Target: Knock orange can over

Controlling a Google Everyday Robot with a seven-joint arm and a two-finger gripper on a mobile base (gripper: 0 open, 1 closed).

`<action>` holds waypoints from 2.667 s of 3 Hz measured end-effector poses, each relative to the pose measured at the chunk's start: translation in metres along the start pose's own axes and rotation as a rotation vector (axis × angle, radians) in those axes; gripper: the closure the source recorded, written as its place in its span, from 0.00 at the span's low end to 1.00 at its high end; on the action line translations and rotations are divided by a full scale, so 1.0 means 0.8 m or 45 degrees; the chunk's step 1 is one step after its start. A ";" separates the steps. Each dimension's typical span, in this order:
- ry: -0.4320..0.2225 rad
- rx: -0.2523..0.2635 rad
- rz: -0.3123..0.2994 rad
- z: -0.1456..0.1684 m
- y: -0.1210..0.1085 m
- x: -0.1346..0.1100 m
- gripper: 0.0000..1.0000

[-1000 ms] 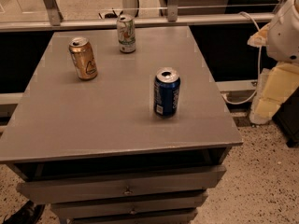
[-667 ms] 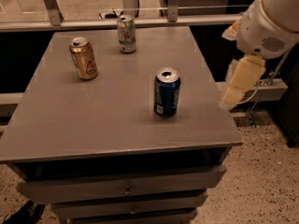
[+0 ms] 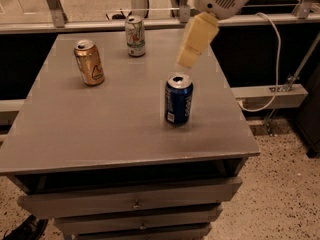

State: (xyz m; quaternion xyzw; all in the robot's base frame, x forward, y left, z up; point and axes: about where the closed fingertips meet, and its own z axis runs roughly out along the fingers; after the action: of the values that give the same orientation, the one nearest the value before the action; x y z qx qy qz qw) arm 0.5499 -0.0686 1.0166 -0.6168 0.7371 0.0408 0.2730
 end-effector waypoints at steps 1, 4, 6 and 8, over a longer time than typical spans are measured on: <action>-0.136 -0.028 0.051 0.029 -0.001 -0.042 0.00; -0.361 0.054 0.124 0.077 -0.010 -0.088 0.00; -0.609 0.038 0.173 0.161 -0.027 -0.135 0.00; -0.861 -0.007 0.258 0.279 -0.056 -0.186 0.00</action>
Offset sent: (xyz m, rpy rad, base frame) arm 0.0510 0.1163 -0.0478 0.4434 -0.0917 -0.0560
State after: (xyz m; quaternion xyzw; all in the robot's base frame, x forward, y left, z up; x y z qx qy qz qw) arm 0.6837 0.1414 0.9073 -0.4930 0.6623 0.2715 0.4945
